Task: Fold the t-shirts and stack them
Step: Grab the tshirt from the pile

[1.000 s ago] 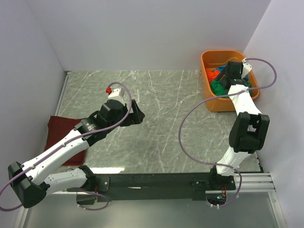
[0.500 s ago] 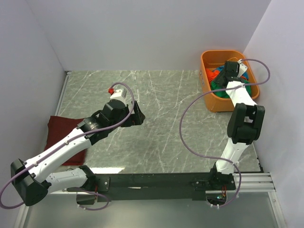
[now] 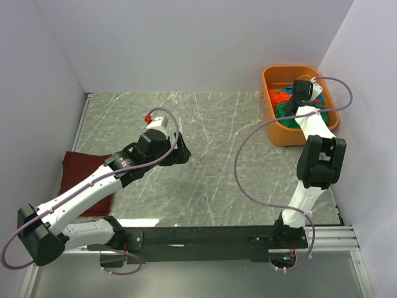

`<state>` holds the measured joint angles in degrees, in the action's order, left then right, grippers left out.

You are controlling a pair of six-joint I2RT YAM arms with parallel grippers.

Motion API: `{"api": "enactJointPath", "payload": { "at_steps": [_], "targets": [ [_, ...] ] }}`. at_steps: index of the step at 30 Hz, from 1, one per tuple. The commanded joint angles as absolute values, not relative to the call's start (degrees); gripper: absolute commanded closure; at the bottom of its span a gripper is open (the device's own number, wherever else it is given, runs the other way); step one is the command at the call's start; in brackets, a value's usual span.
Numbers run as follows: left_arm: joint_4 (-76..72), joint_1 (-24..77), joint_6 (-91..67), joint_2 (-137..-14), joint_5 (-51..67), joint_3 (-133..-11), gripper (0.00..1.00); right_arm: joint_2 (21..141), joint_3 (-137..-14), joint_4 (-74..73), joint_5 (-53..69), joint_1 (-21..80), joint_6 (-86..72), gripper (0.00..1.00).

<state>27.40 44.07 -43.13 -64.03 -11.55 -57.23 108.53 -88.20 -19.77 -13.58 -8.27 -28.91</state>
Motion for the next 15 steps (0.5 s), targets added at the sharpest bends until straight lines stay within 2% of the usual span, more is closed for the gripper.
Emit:
{"api": "enactJointPath", "payload": {
  "at_steps": [1,7,15],
  "targets": [
    [26.3,43.9,-42.7,-63.9,-11.2,-60.1,0.01,101.0,-92.1,-19.3,-14.0,-8.5,-28.7,0.93],
    [25.7,43.8,-42.7,-64.1,-10.7,-59.9,0.01,94.8,-93.5,-20.8,-15.6,-8.5,-28.0,1.00],
    [25.1,43.9,-42.6,-64.2,-10.4,-59.8,0.01,88.1,-96.8,-22.0,-17.5,-8.5,-26.2,1.00]
  ]
}}
